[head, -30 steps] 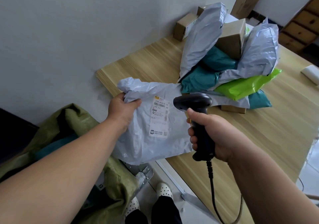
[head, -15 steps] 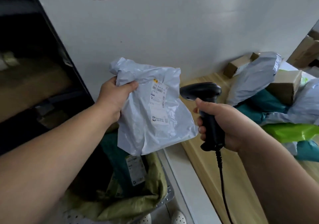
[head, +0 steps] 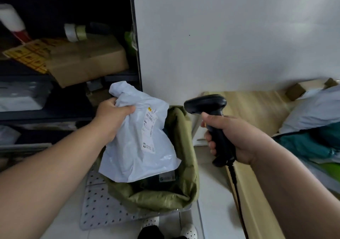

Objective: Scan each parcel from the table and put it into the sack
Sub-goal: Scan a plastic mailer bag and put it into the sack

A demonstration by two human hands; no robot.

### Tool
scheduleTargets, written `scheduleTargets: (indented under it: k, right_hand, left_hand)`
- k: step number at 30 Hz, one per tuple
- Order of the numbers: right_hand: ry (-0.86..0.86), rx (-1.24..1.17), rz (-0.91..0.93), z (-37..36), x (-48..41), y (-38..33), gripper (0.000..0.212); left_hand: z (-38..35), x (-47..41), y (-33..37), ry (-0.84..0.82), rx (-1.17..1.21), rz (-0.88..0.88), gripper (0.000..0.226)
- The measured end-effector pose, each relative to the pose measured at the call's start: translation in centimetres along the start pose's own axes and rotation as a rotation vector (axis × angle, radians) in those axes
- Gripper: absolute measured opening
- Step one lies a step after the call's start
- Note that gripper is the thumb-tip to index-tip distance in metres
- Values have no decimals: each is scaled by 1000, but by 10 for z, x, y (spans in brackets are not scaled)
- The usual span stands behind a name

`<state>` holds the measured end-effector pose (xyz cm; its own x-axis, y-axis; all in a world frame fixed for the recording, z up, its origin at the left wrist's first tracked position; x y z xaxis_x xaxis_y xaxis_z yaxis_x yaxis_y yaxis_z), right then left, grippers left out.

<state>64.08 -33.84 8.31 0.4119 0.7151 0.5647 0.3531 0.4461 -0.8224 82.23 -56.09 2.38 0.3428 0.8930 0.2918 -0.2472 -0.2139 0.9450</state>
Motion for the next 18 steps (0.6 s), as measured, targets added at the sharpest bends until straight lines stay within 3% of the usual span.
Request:
scheduleTargets:
  k: [5, 10, 13, 18]
  right_hand:
    - [-10, 43, -44, -8, -10, 14, 29]
    - [3, 41, -68, -1, -14, 25, 28]
    - [27, 1, -70, 8, -12, 31, 29]
    - [101, -52, -51, 32, 4, 33, 31]
  left_hand:
    - [-2, -9, -51, -90, -5, 217, 28]
    - [-11, -15, -93, -242, -499, 403, 111]
    - [-25, -14, -96, -274, -790, 304, 112]
    - [-76, -6, -60, -360, -960, -68, 97]
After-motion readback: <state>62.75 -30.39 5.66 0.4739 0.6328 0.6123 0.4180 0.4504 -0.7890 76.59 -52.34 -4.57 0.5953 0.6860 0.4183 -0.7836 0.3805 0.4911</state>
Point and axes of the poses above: each hand's wrist, its own x-axis away from the middle knuckle, its own z-axis out of the back of the hand, y = z × x, the point moved 2 cm from there along -x, towards the middle knuckle, and after that the axes turned 2 degrees about z, right-handed, at the moved point
